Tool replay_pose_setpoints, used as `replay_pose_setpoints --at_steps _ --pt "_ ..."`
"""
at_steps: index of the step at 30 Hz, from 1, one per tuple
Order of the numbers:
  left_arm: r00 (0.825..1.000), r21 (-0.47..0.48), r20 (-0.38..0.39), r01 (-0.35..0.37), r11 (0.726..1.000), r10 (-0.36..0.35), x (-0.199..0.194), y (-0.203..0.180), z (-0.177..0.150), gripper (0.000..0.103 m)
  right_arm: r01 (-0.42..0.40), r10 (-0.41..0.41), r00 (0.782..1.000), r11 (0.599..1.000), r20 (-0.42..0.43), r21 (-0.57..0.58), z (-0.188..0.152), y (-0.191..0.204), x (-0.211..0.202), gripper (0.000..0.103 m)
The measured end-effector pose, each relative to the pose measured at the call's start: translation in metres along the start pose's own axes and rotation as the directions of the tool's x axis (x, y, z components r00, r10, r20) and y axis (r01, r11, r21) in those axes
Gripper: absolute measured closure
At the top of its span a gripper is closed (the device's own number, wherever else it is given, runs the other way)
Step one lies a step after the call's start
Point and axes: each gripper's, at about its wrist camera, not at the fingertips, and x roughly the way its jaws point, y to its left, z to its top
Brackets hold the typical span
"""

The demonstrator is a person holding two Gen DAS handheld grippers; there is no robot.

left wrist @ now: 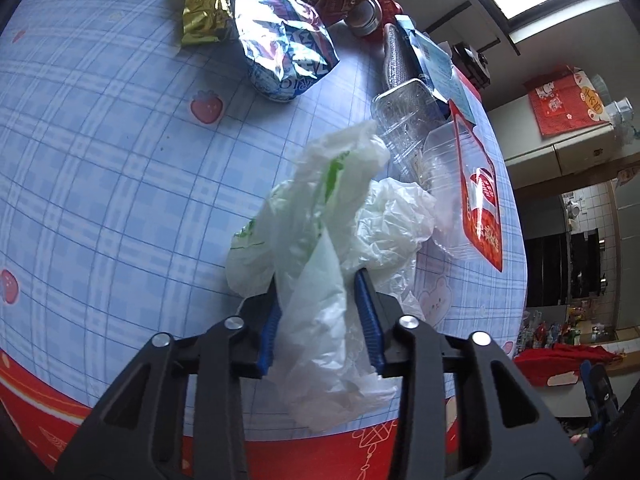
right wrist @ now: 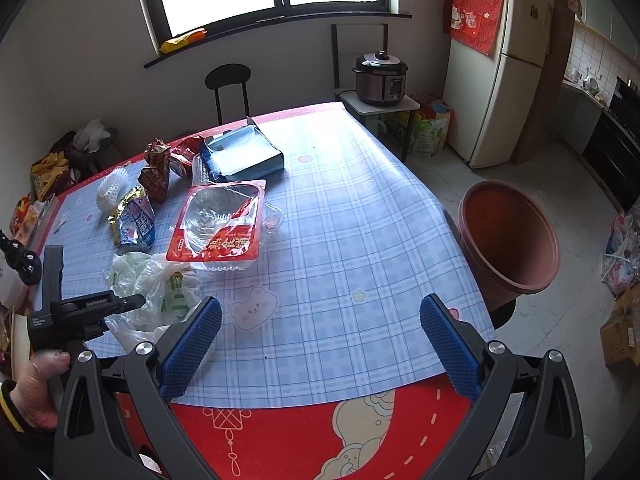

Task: Collect trash
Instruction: 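Grasp the white plastic bag with the left gripper, then grasp the clear plastic tray with red label with the right gripper while the left holds the bag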

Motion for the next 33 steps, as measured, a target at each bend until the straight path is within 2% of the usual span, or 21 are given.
replay_pose_setpoints --at_steps 3,6,11,15,19,23,25,30,33 --pt "0.997 0.093 0.071 -0.033 0.995 0.026 -0.023 0.002 0.003 0.078 -0.038 0.039 0.999 0.999 -0.024 0.006 0.005 0.008 0.013 0.008" --pt "0.990 0.121 0.140 -0.040 0.992 0.023 -0.049 0.012 0.008 0.080 -0.075 0.076 0.996 0.997 -0.046 0.014 0.010 0.019 0.028 0.012" --pt "0.970 0.107 0.241 -0.065 0.992 0.037 -0.085 0.034 0.017 0.080 -0.130 0.131 0.989 0.991 -0.069 0.010 0.023 0.035 0.065 0.019" --pt "0.957 0.070 0.288 -0.060 0.996 0.037 -0.104 0.053 0.014 0.080 -0.153 0.150 0.985 0.988 -0.081 -0.027 0.036 0.052 0.104 0.021" --pt "0.952 0.050 0.304 -0.062 0.997 0.044 -0.115 0.069 0.010 0.080 -0.147 0.146 0.983 0.989 -0.108 -0.001 0.051 0.058 0.144 0.029" --pt "0.949 0.036 0.312 -0.063 0.997 0.048 -0.122 0.082 0.004 0.080 -0.138 0.155 0.976 0.984 -0.152 0.116 0.053 0.049 0.178 0.036" --pt "0.950 0.028 0.309 -0.061 0.998 0.050 -0.124 0.089 0.001 0.080 -0.136 0.167 0.971 0.974 -0.171 0.179 0.050 0.044 0.190 0.038" --pt "0.952 0.015 0.299 -0.065 0.998 0.057 -0.124 0.096 -0.001 0.080 -0.184 0.241 0.958 0.931 -0.153 0.316 0.042 0.037 0.200 0.039" --pt "0.954 0.023 0.295 -0.064 0.998 0.055 -0.122 0.094 0.001 0.080 -0.233 0.299 0.942 0.912 -0.155 0.338 0.040 0.042 0.200 0.053"
